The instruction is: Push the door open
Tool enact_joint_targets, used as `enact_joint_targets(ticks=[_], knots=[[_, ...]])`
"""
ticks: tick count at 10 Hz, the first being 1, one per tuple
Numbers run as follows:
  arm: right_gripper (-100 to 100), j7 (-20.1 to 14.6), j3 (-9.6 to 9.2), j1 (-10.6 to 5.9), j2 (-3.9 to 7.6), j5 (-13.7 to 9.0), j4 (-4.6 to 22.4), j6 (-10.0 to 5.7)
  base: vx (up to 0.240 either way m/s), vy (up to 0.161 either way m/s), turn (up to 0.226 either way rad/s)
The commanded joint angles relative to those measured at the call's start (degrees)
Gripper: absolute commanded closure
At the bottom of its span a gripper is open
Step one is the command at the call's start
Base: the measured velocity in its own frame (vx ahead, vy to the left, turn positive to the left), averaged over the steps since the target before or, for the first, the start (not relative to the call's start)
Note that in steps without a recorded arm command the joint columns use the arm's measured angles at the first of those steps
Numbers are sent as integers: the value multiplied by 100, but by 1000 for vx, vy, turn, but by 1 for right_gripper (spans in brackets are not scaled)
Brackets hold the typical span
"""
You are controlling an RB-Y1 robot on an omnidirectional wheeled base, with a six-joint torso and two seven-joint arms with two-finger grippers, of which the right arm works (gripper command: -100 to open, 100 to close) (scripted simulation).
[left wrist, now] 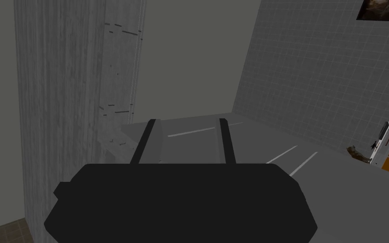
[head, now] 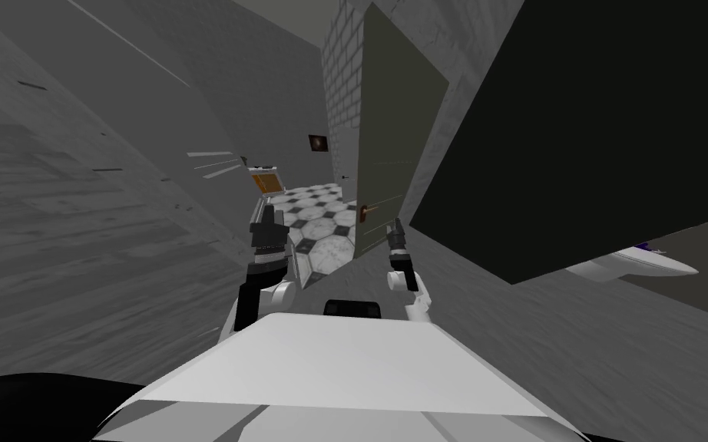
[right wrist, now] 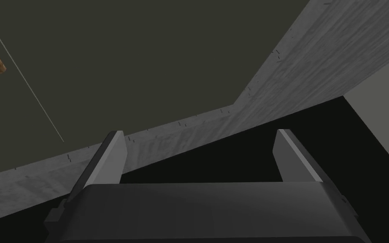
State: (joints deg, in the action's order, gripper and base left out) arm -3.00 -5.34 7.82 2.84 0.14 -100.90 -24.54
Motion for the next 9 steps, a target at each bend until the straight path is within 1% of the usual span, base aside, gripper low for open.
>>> enact_joint_targets(ticks=[1,2,4,5,6,7,8,9], knots=[[-100,-107,-29,-177,32,67,286,-27,49,-57,41],[-100,-107,-29,-177,32,67,332,-27,42,-52,30],[-100,-291,-80,-480,83,183,776,-75,64,-77,69],[-100,-291,-80,-480,83,183,858,-75,52,-68,39],[-100,-386,-106,-635,105,242,1078,-99,48,-65,40],[-100,-386,-106,-635,105,242,1127,-99,39,-54,31],[-100,-480,-132,-790,127,301,1313,-124,49,-56,57],[-100,-480,-132,-790,127,301,1396,-124,43,-49,32]])
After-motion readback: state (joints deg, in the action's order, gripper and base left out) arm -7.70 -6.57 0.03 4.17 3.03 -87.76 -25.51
